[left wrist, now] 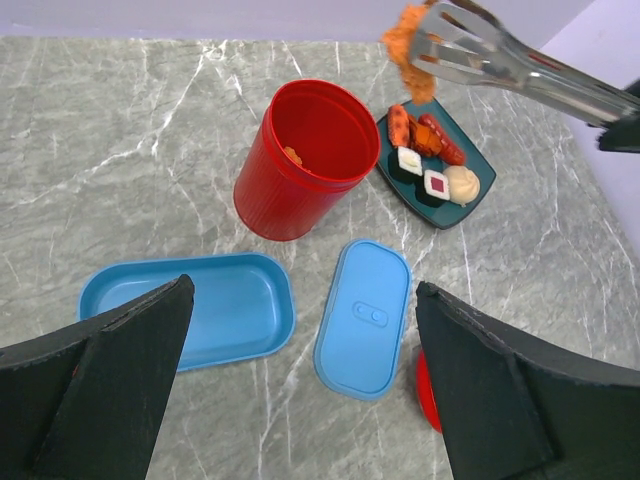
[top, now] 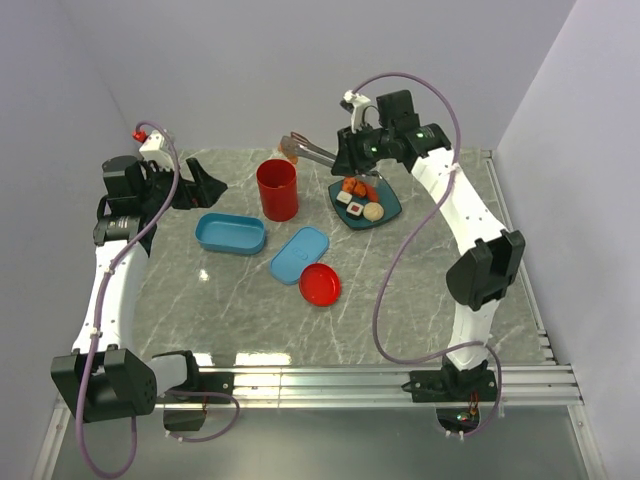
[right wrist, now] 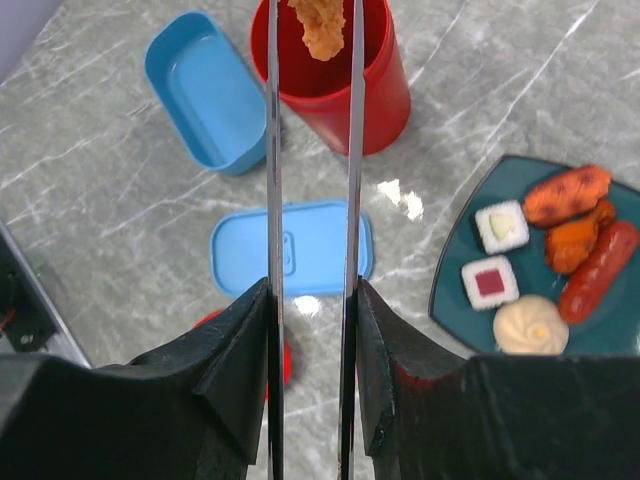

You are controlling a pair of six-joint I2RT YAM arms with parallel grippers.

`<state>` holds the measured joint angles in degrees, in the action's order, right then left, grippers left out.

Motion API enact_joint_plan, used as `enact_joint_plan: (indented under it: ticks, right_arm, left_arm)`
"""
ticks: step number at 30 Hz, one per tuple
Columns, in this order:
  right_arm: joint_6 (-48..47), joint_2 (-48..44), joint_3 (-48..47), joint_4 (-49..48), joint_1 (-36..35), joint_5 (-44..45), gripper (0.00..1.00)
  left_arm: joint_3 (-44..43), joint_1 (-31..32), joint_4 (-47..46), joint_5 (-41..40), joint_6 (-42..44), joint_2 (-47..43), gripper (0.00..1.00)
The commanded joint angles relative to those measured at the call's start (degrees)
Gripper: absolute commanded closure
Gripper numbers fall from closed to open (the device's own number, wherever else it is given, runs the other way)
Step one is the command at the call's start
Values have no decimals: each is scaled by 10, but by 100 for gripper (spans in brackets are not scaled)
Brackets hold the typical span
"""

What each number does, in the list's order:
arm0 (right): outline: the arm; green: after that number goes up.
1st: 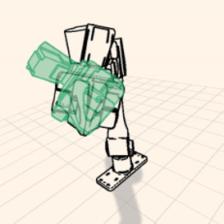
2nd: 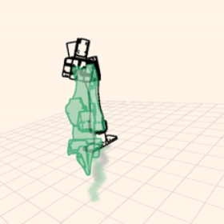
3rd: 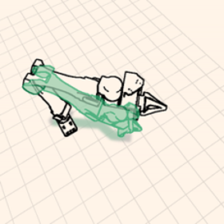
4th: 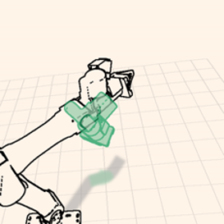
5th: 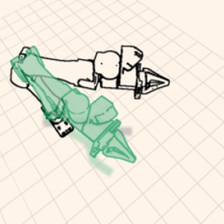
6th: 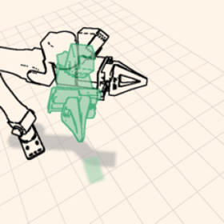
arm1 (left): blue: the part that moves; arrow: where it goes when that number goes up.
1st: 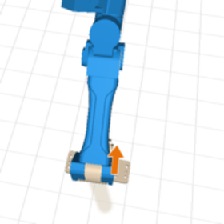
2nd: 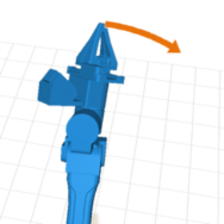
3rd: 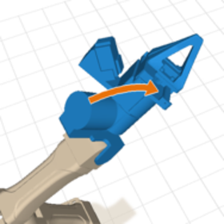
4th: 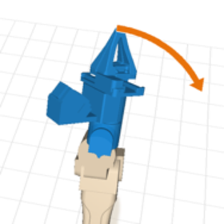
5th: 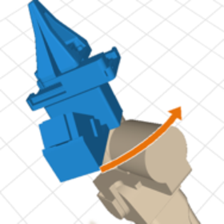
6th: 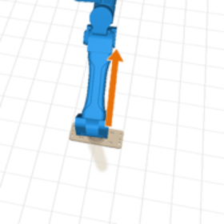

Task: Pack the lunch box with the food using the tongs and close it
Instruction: Place the food into the lunch box, then pick up the food using the clamp

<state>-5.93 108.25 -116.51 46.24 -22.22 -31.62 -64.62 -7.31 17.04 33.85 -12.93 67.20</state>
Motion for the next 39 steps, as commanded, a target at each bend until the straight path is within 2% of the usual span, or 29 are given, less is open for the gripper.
enact_joint_plan:
  ticks: [1, 8, 15, 18, 24, 28, 32, 39]
  right_arm:
    - [4, 25, -54, -29, -20, 9, 64]
    - [12, 72, -90, -38, -41, 26, 61]
    - [20, 71, -93, -36, -46, 46, 39]
    - [20, 55, -88, -30, -44, 60, 38]
    - [24, 2, -30, -15, -4, 67, 39]
    - [28, -25, 22, 14, 83, 40, 43]
    - [12, -46, 72, 46, 143, 59, 48]
    - [-14, -36, 88, 96, 182, 86, 50]
  left_arm:
    - [-5, -2, -13, 5, 9, -18, 0]
    - [5, -7, -15, -3, 7, -26, 1]
    - [2, -8, -12, -5, 9, -26, 1]
    - [3, -8, -17, 2, 4, -22, 0]
    - [-6, -8, -12, 3, 6, -22, 1]
    - [-3, -8, -12, 2, 11, -26, 1]
    - [1, -8, -16, 8, 8, -26, 1]
    - [5, -8, -23, 12, 2, -23, 1]
